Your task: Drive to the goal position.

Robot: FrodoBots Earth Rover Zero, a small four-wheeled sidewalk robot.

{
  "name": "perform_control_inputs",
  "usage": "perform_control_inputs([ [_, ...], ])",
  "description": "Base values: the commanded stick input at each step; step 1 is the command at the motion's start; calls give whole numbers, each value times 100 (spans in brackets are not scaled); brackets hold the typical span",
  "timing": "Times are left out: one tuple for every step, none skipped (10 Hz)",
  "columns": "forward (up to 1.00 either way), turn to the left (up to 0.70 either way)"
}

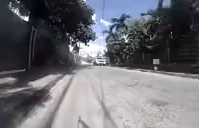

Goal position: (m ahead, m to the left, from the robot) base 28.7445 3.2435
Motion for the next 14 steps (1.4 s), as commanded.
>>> perform_control_inputs([
  [100,0],
  [100,0],
  [100,0],
  [100,0],
  [100,0],
  [100,0],
  [100,0],
  [100,12],
  [100,22],
  [100,32],
  [100,14],
  [100,0],
  [100,0],
  [100,0],
])
